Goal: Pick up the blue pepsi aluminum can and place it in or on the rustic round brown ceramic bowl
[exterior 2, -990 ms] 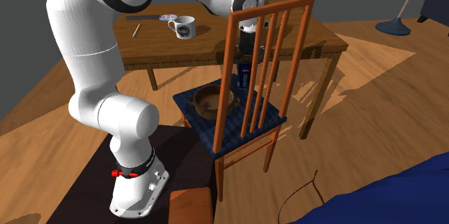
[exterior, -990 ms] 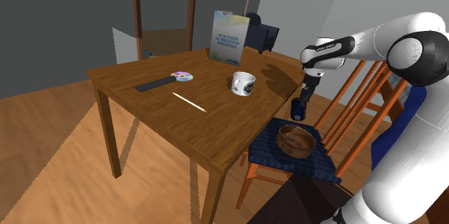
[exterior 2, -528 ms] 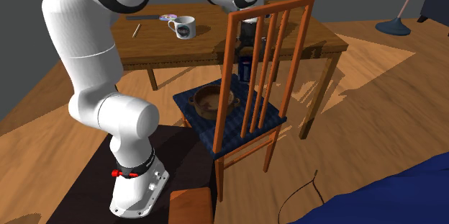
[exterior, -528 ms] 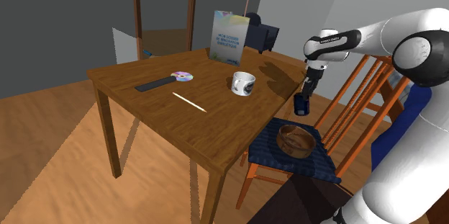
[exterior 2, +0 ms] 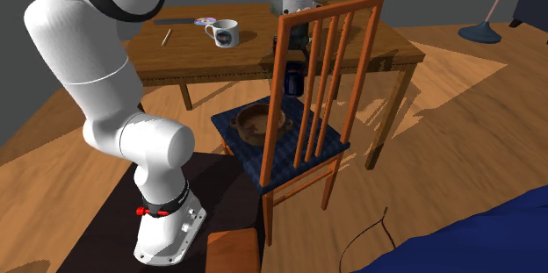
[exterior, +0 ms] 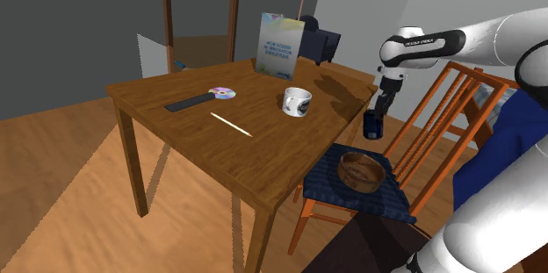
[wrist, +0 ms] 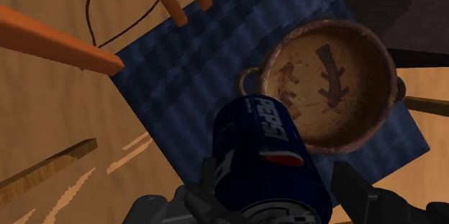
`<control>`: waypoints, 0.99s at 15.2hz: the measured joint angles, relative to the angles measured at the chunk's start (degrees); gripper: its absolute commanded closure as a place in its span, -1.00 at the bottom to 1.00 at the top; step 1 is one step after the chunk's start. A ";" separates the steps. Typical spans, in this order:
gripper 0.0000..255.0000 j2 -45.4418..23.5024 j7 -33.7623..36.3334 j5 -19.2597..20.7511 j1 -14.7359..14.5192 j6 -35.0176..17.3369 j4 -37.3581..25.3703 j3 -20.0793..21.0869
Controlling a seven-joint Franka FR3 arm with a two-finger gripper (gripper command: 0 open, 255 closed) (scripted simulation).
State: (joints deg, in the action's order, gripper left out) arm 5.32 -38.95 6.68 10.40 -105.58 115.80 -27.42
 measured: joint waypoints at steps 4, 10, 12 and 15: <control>1.00 9.47 4.35 3.42 -0.39 1.77 7.33 2.34; 1.00 22.77 10.58 5.72 -0.22 6.62 16.05 7.41; 1.00 24.25 11.21 5.97 -0.07 6.23 17.99 7.84; 1.00 24.23 11.53 6.18 0.00 4.16 20.10 7.67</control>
State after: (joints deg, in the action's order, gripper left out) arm 29.56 -27.43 12.86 10.41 -101.42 135.90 -19.75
